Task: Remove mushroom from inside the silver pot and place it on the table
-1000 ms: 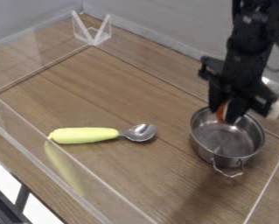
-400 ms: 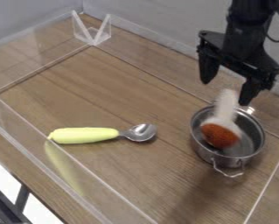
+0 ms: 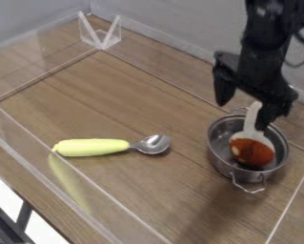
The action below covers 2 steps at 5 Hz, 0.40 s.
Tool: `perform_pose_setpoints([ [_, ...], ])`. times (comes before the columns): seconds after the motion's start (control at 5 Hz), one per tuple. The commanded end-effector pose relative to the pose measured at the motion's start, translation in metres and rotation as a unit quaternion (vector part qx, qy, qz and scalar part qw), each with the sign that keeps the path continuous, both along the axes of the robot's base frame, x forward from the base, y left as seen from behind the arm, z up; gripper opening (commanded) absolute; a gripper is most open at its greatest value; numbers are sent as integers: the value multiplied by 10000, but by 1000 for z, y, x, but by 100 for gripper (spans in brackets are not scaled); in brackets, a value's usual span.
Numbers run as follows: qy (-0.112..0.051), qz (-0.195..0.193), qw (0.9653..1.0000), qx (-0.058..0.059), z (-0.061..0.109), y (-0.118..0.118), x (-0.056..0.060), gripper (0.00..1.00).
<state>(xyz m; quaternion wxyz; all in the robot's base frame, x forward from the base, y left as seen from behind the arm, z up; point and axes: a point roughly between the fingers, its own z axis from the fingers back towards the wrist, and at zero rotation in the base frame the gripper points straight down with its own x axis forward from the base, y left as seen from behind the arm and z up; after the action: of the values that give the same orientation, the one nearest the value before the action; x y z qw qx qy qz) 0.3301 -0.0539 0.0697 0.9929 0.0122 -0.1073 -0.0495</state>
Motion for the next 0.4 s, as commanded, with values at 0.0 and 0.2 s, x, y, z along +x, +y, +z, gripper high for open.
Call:
perform_pose_setpoints([
  [0.0,-143,-182,9997,-48,-7,-7,2,100],
  [0.2,-117,-261,9996,-66,-22,-12,2,100],
])
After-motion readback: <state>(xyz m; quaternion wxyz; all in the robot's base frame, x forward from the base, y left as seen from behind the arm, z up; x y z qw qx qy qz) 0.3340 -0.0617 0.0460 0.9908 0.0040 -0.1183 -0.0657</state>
